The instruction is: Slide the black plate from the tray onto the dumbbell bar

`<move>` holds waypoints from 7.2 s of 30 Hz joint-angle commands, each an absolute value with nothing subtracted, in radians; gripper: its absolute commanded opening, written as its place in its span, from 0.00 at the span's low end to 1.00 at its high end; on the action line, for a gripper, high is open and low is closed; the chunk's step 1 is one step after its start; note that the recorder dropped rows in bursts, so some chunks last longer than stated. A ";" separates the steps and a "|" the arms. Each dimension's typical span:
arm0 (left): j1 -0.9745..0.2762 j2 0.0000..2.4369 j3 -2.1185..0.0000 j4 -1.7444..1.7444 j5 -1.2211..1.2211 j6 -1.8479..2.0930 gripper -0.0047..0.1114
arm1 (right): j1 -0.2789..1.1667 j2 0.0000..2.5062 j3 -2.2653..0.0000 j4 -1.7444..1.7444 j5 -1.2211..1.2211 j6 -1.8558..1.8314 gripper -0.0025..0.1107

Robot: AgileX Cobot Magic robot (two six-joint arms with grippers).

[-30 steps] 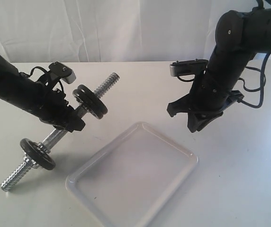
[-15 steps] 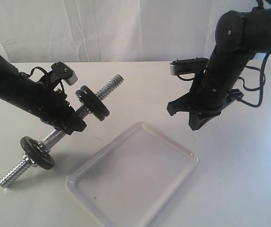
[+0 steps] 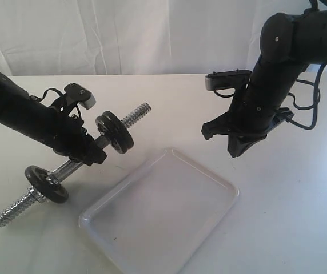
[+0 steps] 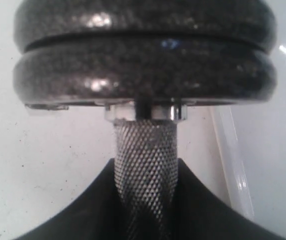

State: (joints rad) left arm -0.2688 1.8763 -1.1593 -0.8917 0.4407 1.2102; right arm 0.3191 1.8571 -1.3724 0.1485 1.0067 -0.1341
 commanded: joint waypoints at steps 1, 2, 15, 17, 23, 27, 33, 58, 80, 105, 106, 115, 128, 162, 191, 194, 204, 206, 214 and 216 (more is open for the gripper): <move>-0.270 1.825 -1.198 -1.031 0.491 1.233 0.04 | 0.310 1.857 -1.371 0.138 1.001 -0.132 0.02; -0.270 1.827 -1.198 -1.031 0.491 1.233 0.04 | 0.310 1.857 -1.371 0.138 1.003 -0.135 0.02; -0.270 1.829 -1.198 -1.061 0.495 1.260 0.04 | 0.310 1.857 -1.371 0.138 1.007 -0.135 0.02; -0.270 1.838 -1.198 -1.061 0.495 1.260 0.04 | 0.310 1.857 -1.371 0.138 1.007 -0.135 0.02; -0.270 1.862 -1.198 -1.061 0.497 1.262 0.04 | 0.310 1.857 -1.371 0.138 1.007 -0.135 0.02; -0.270 1.867 -1.198 -1.061 0.497 1.264 0.04 | 0.310 1.857 -1.371 0.138 1.007 -0.135 0.02; -0.270 1.866 -1.198 -1.061 0.499 1.264 0.04 | 0.310 1.857 -1.371 0.138 1.007 -0.135 0.02; -0.270 1.875 -1.199 -1.065 0.498 1.256 0.04 | 0.310 1.857 -1.371 0.140 1.007 -0.135 0.02; -0.270 1.875 -1.199 -1.069 0.521 1.256 0.04 | 0.310 1.857 -1.371 0.140 1.013 -0.135 0.02; -0.270 1.875 -1.199 -1.091 0.517 1.226 0.51 | 0.310 1.857 -1.371 0.140 1.019 -0.135 0.02; -0.270 1.875 -1.199 -1.091 0.517 1.226 0.51 | 0.310 1.857 -1.371 0.140 1.019 -0.135 0.02; -0.270 1.875 -1.199 -1.091 0.500 1.226 0.51 | 0.310 1.857 -1.371 0.140 1.027 -0.135 0.02; -0.218 1.869 -1.199 -1.012 0.269 1.177 0.04 | 0.310 1.857 -1.371 0.140 1.040 -0.135 0.02; -0.171 1.687 -1.163 -1.007 0.181 1.048 0.04 | 0.309 1.821 -1.371 0.123 1.018 -0.145 0.02; -0.171 0.520 -0.453 -1.035 0.348 0.859 0.04 | 0.309 0.724 -0.852 0.161 0.754 -0.159 0.02; -0.171 0.460 -0.391 -1.035 0.324 0.843 0.04 | 0.309 0.670 -0.820 0.161 0.756 -0.159 0.02; -0.171 0.373 -0.357 -1.035 0.307 0.841 0.04 | 0.309 0.584 -0.790 0.161 0.868 -0.130 0.02; -0.171 0.373 -0.357 -1.035 0.307 0.842 0.04 | 0.309 0.582 -0.790 0.161 0.866 -0.130 0.02; -0.171 0.373 -0.357 -1.035 0.307 0.844 0.04 | 0.330 0.583 -0.790 0.158 0.862 -0.130 0.02; -0.171 0.373 -0.357 -1.035 0.307 0.844 0.04 | 0.338 0.576 -0.767 0.147 0.844 -0.130 0.02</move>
State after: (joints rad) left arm -0.1746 0.3804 -0.3623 -1.0179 0.3053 0.8471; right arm 0.3266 0.5878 -0.7897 0.1575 0.8605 -0.1345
